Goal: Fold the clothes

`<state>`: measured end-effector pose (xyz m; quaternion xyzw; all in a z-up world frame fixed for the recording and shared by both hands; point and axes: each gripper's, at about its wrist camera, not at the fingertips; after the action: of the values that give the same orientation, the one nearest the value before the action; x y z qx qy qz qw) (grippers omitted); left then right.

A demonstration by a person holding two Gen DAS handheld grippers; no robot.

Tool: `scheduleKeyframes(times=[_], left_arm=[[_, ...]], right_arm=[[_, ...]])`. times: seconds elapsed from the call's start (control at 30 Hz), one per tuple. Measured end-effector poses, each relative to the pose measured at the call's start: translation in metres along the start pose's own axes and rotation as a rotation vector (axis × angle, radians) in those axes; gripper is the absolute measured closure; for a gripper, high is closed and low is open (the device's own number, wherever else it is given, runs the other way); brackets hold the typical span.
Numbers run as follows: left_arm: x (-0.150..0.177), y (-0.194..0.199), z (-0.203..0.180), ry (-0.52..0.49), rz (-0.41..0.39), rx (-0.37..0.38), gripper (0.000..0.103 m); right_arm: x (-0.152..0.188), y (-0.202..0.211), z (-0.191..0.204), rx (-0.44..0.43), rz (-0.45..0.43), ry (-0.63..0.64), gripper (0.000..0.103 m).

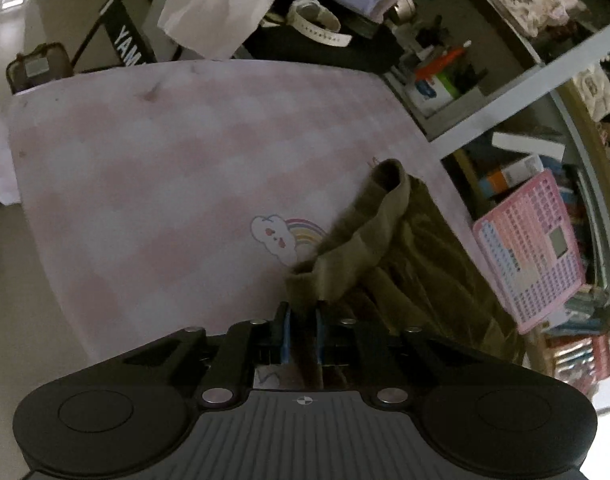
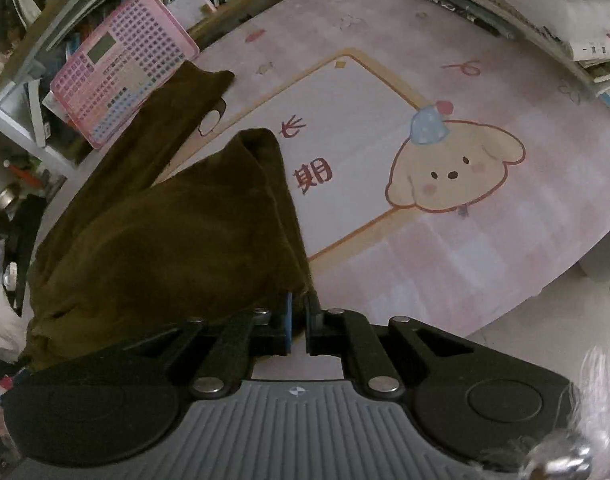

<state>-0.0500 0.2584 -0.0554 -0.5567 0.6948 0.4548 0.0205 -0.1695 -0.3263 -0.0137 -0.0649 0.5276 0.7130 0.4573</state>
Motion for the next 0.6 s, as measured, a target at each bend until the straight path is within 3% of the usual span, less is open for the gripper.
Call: scheduleKeyframes(times=[0.03, 0.1, 0.13, 0.2, 0.3, 0.4, 0.5, 0.53, 0.57, 0.6], left_arm=[[-0.001, 0.001, 0.0, -0.006, -0.003, -0.008, 0.086], [-0.002, 0.006, 0.001, -0.013, -0.016, -0.026, 0.073], [-0.003, 0.01, 0.002, -0.019, -0.03, -0.042, 0.07], [-0.005, 0.022, 0.001, -0.044, -0.081, -0.076, 0.07], [0.0, 0.037, -0.008, -0.111, -0.129, -0.058, 0.07], [0.006, 0.053, -0.017, -0.18, -0.173, -0.03, 0.07], [0.011, 0.069, -0.027, -0.25, -0.217, -0.003, 0.07], [0.013, 0.074, -0.031, -0.273, -0.232, 0.006, 0.07], [0.015, 0.079, -0.034, -0.297, -0.247, 0.016, 0.07], [0.017, 0.084, -0.037, -0.32, -0.261, 0.025, 0.07]], right_arm=[[-0.003, 0.0, 0.002, 0.007, 0.003, 0.02, 0.093], [-0.01, 0.003, 0.008, 0.046, -0.035, 0.082, 0.078], [-0.016, 0.005, 0.01, 0.034, -0.061, 0.118, 0.064], [-0.026, 0.007, 0.015, 0.009, -0.109, 0.19, 0.061], [-0.047, -0.013, 0.028, -0.038, -0.123, 0.272, 0.061], [-0.067, -0.044, 0.04, -0.086, -0.12, 0.296, 0.065], [-0.074, -0.069, 0.037, -0.102, -0.086, 0.224, 0.067], [-0.076, -0.077, 0.035, -0.108, -0.074, 0.201, 0.075], [-0.078, -0.085, 0.034, -0.113, -0.063, 0.177, 0.093], [-0.08, -0.092, 0.033, -0.113, -0.057, 0.16, 0.099]])
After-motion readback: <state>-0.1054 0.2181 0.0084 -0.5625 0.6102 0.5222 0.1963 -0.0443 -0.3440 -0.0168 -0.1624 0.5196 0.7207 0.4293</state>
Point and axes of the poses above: each gripper's, at about its wrist camera, not at the fingertips, and y roughly against the way its jaws point, z to its left, x to its underside, and after that the axes turned 13 degrees about -z, right-handed
